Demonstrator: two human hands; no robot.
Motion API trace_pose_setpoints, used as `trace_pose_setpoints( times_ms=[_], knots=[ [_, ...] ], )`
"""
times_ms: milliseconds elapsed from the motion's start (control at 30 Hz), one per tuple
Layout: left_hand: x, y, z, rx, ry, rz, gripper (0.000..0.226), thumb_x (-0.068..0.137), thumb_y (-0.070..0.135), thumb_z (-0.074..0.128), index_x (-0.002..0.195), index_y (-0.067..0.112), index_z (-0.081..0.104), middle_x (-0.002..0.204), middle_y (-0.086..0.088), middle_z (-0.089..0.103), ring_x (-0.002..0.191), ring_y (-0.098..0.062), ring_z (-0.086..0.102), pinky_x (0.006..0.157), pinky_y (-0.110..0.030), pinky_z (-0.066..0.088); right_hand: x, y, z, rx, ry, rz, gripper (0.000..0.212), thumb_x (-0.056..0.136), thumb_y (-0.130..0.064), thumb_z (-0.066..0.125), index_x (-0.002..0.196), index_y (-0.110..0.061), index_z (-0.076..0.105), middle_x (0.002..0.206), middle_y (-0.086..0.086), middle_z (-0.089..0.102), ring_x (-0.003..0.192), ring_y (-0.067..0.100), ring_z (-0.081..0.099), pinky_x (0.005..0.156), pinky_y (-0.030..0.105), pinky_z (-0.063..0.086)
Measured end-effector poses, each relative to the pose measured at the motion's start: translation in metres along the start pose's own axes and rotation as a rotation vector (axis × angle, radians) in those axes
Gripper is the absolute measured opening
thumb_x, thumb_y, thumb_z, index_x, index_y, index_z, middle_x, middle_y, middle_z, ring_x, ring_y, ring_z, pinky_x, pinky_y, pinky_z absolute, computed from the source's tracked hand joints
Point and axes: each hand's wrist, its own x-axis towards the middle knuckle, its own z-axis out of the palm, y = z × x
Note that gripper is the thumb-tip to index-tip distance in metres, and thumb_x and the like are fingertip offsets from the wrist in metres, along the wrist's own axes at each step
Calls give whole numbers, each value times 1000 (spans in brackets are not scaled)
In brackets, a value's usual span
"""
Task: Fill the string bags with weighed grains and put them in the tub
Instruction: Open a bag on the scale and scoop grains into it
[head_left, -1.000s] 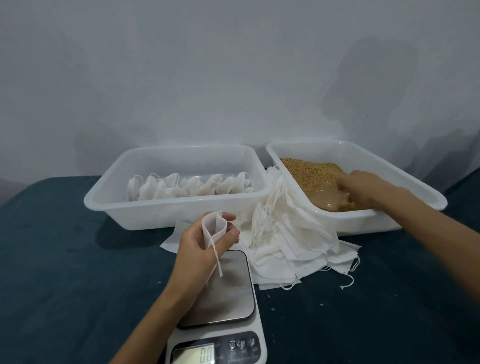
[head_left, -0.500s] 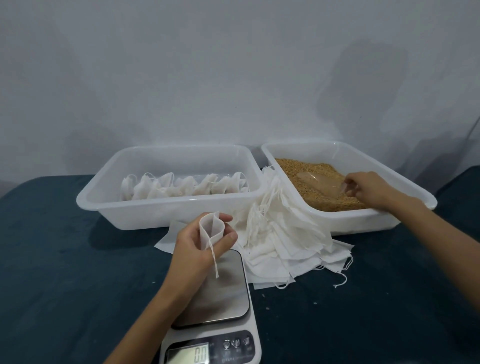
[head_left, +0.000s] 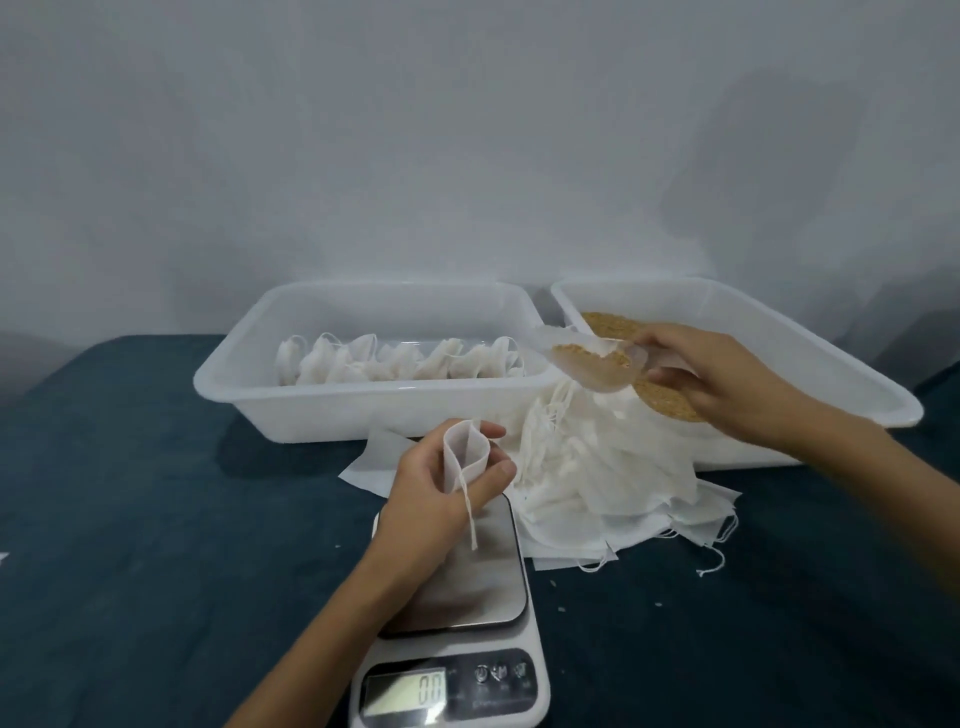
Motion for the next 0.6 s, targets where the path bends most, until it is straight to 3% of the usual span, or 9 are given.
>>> trace_pose_setpoints(
  times_ms=[133, 267, 333, 467, 600],
  knots=[
    [-1, 0, 1, -20, 0, -19, 22, 89, 23, 77, 109, 20, 71, 92, -3, 73, 90, -12, 69, 79, -23, 56, 4, -32, 3, -48, -72, -139, 33, 93, -6, 66, 114, -31, 62, 113, -29, 59, 106, -17, 50, 92, 3, 33],
    [-2, -1, 0, -21, -2, -20, 18, 86, 27, 78, 100, 18, 71, 94, -6, 73, 87, -12, 69, 75, -22, 56, 9, -40, 3, -224, -38, -228, 39, 89, -9, 71, 119, -32, 60, 115, -18, 60, 102, 0, 46, 94, 31, 40],
    [-2, -1, 0, -35, 4, -28, 17, 87, 26, 78, 103, 24, 72, 99, -8, 74, 91, -14, 71, 75, -23, 58, 9, -39, 1, -296, -43, -248, 43, 88, -8, 72, 121, -33, 58, 117, -15, 60, 105, 10, 51, 96, 39, 44],
    [-2, -2, 0, -32, 12, -53, 23, 87, 29, 78, 108, 23, 72, 102, -7, 72, 95, -18, 73, 79, -46, 63, 11, -36, -3, -402, -7, -325, 49, 80, -2, 79, 119, -26, 62, 111, -7, 65, 96, 23, 59, 98, 37, 39],
    [-2, -1, 1, -8, 24, -68, 24, 84, 32, 78, 106, 26, 71, 100, -8, 71, 89, -18, 70, 78, -44, 62, 14, -37, -6, -469, 30, -372, 51, 78, -2, 80, 118, -27, 62, 106, -6, 65, 97, 19, 56, 106, 45, 37]
  ],
)
